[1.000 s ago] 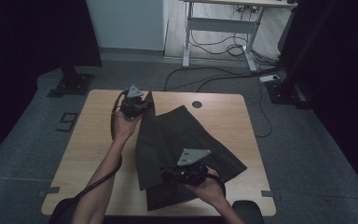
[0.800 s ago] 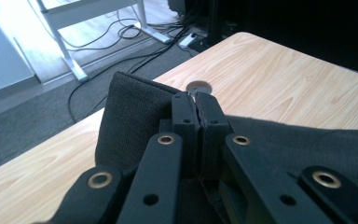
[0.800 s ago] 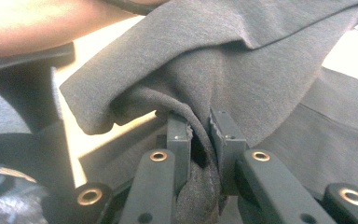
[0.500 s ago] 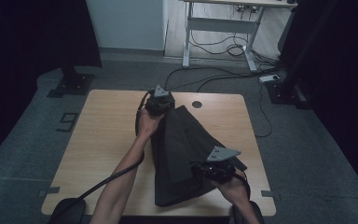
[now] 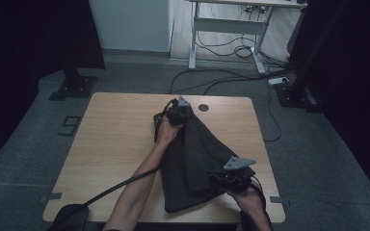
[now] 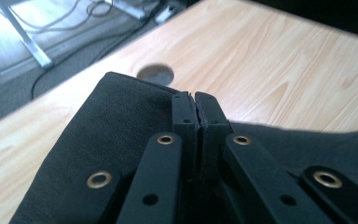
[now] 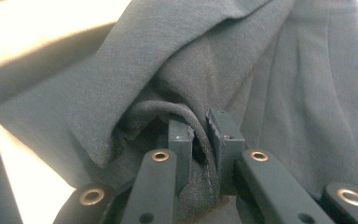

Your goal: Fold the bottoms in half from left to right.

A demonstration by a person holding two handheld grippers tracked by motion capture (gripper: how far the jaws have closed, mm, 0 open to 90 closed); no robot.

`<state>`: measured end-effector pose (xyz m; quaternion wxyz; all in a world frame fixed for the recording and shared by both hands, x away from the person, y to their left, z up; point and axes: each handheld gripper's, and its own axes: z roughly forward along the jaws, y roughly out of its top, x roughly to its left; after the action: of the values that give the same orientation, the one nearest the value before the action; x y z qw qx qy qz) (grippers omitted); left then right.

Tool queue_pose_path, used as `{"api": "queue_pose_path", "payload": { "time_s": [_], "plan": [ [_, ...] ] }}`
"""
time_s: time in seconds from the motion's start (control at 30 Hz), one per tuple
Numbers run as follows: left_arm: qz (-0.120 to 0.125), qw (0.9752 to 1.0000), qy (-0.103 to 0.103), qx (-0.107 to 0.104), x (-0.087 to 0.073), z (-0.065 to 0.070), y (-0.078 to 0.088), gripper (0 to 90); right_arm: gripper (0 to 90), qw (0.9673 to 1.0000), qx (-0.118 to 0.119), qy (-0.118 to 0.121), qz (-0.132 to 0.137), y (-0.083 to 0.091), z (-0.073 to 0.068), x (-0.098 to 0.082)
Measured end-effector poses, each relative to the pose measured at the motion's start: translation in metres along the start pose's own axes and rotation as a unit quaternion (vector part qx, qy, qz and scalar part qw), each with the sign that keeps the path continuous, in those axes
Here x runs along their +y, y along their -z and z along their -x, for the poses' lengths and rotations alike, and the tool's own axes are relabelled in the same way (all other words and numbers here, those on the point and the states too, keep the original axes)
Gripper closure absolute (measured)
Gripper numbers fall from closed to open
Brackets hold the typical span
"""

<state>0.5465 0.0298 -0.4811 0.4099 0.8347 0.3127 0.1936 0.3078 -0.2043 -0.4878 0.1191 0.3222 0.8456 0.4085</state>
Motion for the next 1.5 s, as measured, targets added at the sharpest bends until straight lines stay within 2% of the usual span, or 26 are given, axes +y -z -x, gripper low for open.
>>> {"api": "queue_pose_path", "payload": {
  "time_s": [0.07,0.2,0.27,0.33,0.4,0.47,0.5,0.53,0.57,0.6,0.67,0.83,1.07,1.17,1.23,1.33,1.5],
  "plan": [
    [-0.001,1.0,0.005,0.003,-0.004,0.001,-0.005,81.8,80.5,0.9999,-0.002,-0.005,-0.01,-0.004,0.003,-0.004],
    [0.013,0.9998,0.012,0.001,-0.001,-0.001,0.004,61.1,80.4,0.9997,-0.005,-0.007,-0.025,-0.008,0.007,-0.009],
    [0.019,0.9998,-0.002,0.011,0.003,0.0,0.014,53.7,80.2,0.9995,-0.007,-0.01,-0.03,-0.01,0.008,-0.011],
    [0.019,0.9998,-0.002,0.001,0.005,0.0,0.024,45.8,79.8,0.9994,-0.004,-0.015,-0.03,-0.01,0.009,-0.012],
    [0.024,0.9996,-0.014,0.002,0.004,0.002,0.035,41.1,78.5,0.9994,-0.004,-0.015,-0.03,-0.01,0.01,-0.013],
    [0.02,0.9996,-0.018,0.0,0.003,0.003,0.04,36.6,74.3,0.9993,-0.003,-0.017,-0.032,-0.009,0.011,-0.014],
    [0.016,0.9996,-0.025,0.0,-0.003,0.005,0.049,34.9,72.0,0.9992,-0.003,-0.018,-0.035,-0.008,0.011,-0.015],
    [0.016,0.9996,-0.025,0.0,-0.003,0.005,0.049,32.4,72.0,0.9992,-0.003,-0.018,-0.035,-0.008,0.011,-0.015],
    [0.012,0.9996,-0.026,-0.004,-0.011,0.006,0.057,30.3,66.0,0.9989,-0.012,-0.021,-0.041,-0.004,0.013,-0.018],
    [0.012,0.9996,-0.026,-0.004,-0.011,0.006,0.057,29.6,62.6,0.9987,-0.014,-0.025,-0.042,-0.001,0.014,-0.019],
    [0.008,0.9997,-0.021,-0.008,-0.026,0.007,0.068,26.1,57.7,0.9985,-0.02,-0.033,-0.039,0.006,0.018,-0.022],
    [0.001,0.9999,-0.012,-0.009,-0.049,0.011,0.082,19.5,44.1,0.9979,-0.034,-0.041,-0.037,0.023,0.025,-0.018],
    [-0.01,0.9999,-0.004,-0.013,-0.082,0.019,0.099,15.9,37.8,0.9971,-0.062,-0.032,-0.03,0.039,0.028,-0.002],
    [-0.015,0.9998,-0.003,-0.015,-0.096,0.026,0.104,15.1,35.5,0.9978,-0.05,-0.043,-0.011,0.043,0.026,0.006],
    [-0.017,0.9997,-0.002,-0.015,-0.104,0.031,0.107,14.4,33.2,0.9981,-0.05,-0.035,-0.004,0.042,0.022,0.014],
    [-0.02,0.9996,0.005,-0.02,-0.116,0.039,0.109,14.4,29.3,0.9988,-0.039,-0.029,0.009,0.035,0.015,0.027],
    [-0.035,0.9992,-0.002,-0.017,-0.13,0.048,0.106,14.5,20.9,0.9996,-0.016,-0.021,0.005,0.005,0.0,0.045]
  ]
}}
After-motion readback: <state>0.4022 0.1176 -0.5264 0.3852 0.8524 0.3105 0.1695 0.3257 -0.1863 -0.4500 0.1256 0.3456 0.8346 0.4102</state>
